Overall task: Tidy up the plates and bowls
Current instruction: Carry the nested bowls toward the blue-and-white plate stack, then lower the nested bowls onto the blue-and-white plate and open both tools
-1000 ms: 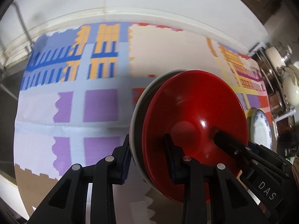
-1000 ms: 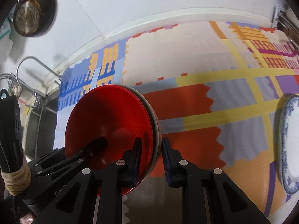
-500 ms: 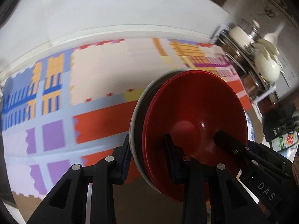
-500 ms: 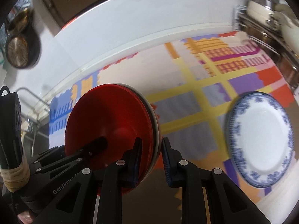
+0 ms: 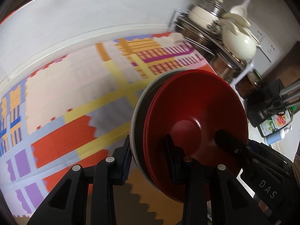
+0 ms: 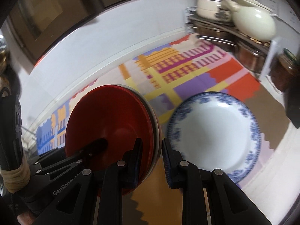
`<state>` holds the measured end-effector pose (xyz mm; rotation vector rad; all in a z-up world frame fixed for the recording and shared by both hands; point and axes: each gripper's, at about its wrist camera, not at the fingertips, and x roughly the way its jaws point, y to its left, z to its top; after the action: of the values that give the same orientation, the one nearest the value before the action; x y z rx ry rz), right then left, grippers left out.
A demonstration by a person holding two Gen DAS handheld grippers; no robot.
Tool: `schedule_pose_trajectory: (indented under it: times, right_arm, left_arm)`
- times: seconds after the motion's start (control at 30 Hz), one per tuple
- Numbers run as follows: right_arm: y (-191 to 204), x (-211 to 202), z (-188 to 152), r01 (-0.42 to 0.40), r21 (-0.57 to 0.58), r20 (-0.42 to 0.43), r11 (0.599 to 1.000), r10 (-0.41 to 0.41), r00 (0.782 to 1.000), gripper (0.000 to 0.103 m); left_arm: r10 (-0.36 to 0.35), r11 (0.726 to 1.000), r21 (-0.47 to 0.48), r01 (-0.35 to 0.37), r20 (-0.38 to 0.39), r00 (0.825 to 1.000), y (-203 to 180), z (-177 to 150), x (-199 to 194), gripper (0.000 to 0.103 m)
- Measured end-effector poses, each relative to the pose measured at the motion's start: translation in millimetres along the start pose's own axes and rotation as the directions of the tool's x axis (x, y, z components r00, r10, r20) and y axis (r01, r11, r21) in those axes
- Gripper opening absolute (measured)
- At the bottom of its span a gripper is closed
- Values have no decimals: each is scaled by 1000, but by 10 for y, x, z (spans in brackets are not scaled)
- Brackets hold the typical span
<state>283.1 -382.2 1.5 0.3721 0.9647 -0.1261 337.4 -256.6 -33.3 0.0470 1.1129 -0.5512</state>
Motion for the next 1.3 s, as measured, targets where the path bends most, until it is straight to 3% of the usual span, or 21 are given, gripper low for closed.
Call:
schedule_pose_trajectory:
  times: [0.57,0.87,1.3]
  right_arm:
    - [-1041,-100,43,107,175,9,979,-111,994,23]
    - [-1361,62,81,124,208,-30,970,-121,992,23]
    - [-1512,323,104,119,216,-90,969,-102,991,23]
  left_arm:
    - [-69,985,153,83,-94,993,-941,238,619,33]
    - [-47,985,160,70,-142,989,-1100,298,904,33]
    - [-21,989,140,48,-191,981,-1121,288,1143,33]
